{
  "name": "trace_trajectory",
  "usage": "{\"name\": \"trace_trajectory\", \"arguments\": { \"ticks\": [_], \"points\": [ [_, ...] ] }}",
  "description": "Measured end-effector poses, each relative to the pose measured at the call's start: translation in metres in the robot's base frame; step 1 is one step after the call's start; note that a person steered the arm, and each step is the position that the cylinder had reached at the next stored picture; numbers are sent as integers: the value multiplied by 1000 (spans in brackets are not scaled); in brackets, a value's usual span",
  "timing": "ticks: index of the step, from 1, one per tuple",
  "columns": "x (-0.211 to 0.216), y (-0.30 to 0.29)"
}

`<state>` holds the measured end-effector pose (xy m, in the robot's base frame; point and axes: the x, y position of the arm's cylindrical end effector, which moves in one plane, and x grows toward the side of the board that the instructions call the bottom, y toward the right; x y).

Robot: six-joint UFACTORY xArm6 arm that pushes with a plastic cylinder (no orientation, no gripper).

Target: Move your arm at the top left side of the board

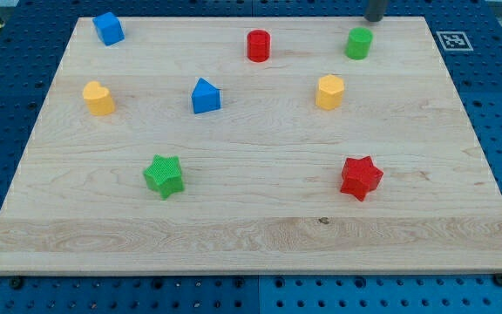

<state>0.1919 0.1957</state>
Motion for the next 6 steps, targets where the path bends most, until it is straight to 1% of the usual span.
{"name": "trace_trajectory", "arguments": {
  "ticks": [2, 6],
  "points": [
    [0, -39],
    [0, -58]
  ]
}}
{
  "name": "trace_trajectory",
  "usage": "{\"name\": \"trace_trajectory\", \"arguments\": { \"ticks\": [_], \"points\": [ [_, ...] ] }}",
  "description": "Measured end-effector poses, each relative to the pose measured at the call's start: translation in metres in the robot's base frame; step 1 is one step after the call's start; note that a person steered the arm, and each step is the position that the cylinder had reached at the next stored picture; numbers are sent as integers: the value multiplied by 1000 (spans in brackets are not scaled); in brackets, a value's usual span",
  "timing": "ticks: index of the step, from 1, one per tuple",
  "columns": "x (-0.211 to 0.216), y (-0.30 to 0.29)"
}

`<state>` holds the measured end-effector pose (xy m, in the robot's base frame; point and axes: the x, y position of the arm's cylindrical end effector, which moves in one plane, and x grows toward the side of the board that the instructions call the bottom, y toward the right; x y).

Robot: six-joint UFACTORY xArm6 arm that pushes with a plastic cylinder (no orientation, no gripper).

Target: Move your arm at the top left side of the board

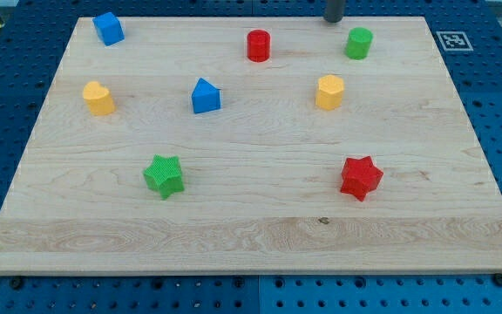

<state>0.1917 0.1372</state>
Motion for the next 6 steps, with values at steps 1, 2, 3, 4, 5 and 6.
{"name": "trace_trajectory", "arguments": {
  "ticks": [1, 2, 3, 4, 5, 6],
  "points": [
    [0, 0],
    [0, -5],
    [0, -5],
    [1, -11],
    [0, -27],
    [1, -60]
  ]
}}
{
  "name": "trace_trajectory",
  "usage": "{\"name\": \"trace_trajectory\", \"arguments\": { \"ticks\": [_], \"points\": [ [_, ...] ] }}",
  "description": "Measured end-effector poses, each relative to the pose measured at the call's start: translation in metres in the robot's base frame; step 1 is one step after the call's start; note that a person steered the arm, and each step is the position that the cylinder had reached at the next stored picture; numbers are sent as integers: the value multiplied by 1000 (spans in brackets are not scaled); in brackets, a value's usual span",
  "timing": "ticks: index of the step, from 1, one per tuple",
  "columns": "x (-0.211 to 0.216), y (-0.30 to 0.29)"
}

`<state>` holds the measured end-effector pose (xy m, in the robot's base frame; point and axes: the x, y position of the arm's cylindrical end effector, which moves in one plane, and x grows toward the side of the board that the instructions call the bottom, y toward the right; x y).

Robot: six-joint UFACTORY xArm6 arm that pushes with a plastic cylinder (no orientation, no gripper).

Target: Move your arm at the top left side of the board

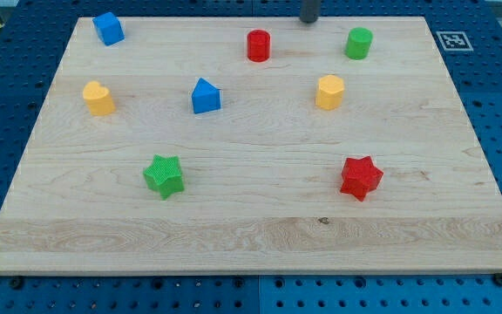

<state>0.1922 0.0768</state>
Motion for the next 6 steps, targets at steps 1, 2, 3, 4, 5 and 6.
{"name": "trace_trajectory", "arguments": {
  "ticks": [1, 2, 3, 4, 5, 6],
  "points": [
    [0, -42],
    [1, -66],
    [1, -91],
    [0, -117],
    [0, -143],
    [0, -162]
  ]
}}
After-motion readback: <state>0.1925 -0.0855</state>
